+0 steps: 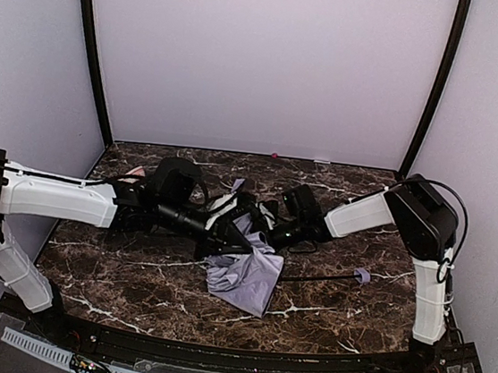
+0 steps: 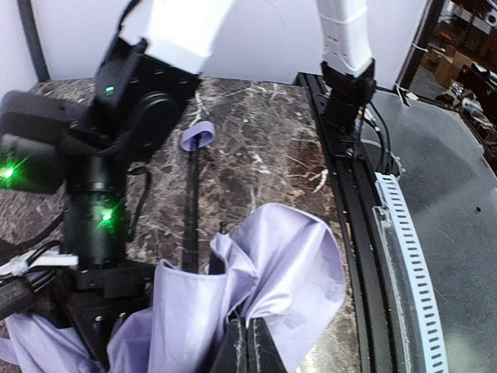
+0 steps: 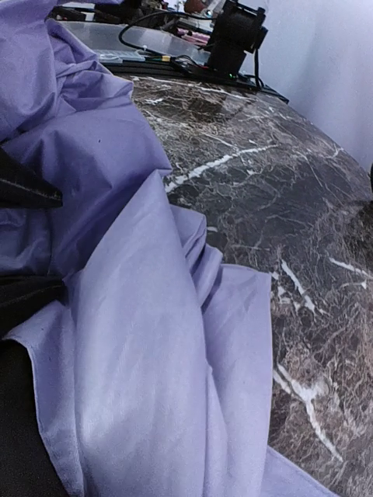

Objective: Put away the umbrella

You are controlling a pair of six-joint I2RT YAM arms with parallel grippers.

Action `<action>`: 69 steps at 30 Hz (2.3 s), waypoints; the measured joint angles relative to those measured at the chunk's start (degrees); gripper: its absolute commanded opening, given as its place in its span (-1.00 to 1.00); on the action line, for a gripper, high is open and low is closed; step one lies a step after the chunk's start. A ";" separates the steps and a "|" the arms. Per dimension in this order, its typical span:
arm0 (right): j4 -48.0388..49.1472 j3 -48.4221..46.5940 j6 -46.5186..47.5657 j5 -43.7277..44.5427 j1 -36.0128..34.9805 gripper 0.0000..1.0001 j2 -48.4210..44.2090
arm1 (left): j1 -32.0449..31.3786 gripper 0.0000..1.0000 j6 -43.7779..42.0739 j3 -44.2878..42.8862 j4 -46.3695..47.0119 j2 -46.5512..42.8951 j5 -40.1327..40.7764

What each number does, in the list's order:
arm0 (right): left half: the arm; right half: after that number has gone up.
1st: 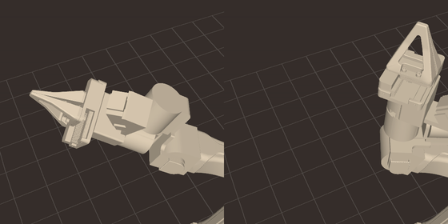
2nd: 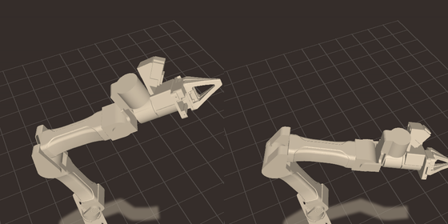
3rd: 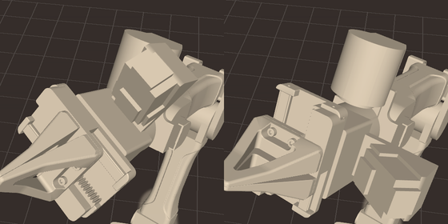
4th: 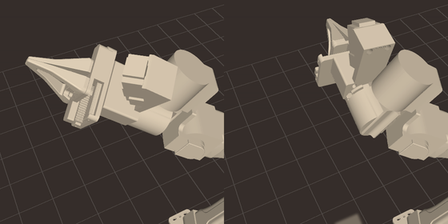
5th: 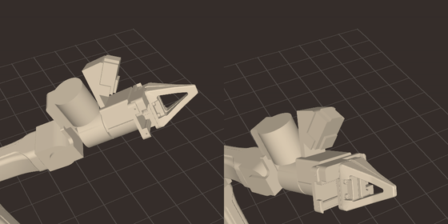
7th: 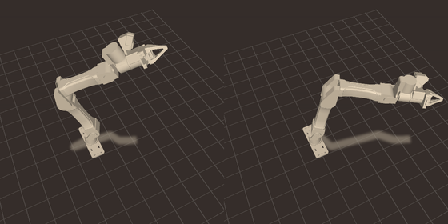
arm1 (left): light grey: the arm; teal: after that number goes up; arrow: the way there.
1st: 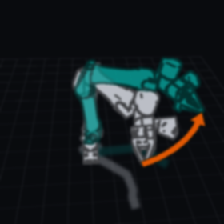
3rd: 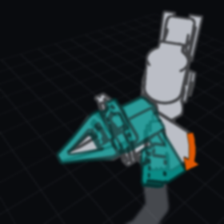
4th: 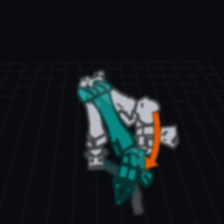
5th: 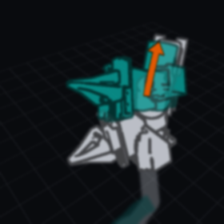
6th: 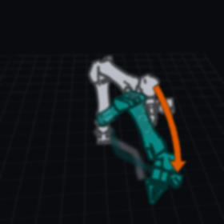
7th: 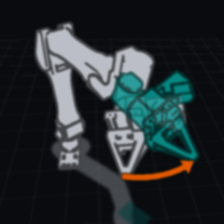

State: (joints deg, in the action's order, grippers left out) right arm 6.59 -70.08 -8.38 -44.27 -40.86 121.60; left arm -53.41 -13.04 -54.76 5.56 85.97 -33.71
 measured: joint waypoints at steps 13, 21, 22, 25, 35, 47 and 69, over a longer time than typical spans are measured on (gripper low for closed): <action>2.60 2.08 0.98 -6.03 0.42 -0.52 0.87 | 14.82 -1.00 7.30 -3.45 6.64 21.62 -3.02; 2.67 4.90 -3.85 -5.11 1.75 -0.46 -2.73 | 15.10 -1.00 5.66 -3.67 2.40 25.20 -3.74; 2.67 5.73 -4.63 -4.42 1.97 -0.45 -3.89 | 15.10 -1.00 5.29 -3.67 2.03 25.24 -3.76; 2.40 8.68 -6.84 -0.98 2.84 -0.44 -8.76 | 15.12 -1.00 4.09 -4.15 0.46 25.68 -3.76; -1.90 21.38 4.94 18.78 -0.35 0.10 -37.62 | 15.26 -1.00 1.97 -6.05 -1.79 27.39 -4.90; -5.60 21.94 42.95 50.82 -30.03 0.95 -30.36 | 15.26 -1.00 1.07 -7.17 -3.87 27.61 -4.92; -10.88 8.28 50.12 62.14 -27.47 -0.29 -14.38 | 14.40 -0.60 -1.57 -7.61 -5.14 27.61 -5.79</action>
State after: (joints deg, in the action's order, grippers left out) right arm -4.29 -61.80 41.74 17.87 -68.34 107.22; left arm -39.00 -14.61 -62.37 0.43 113.58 -39.51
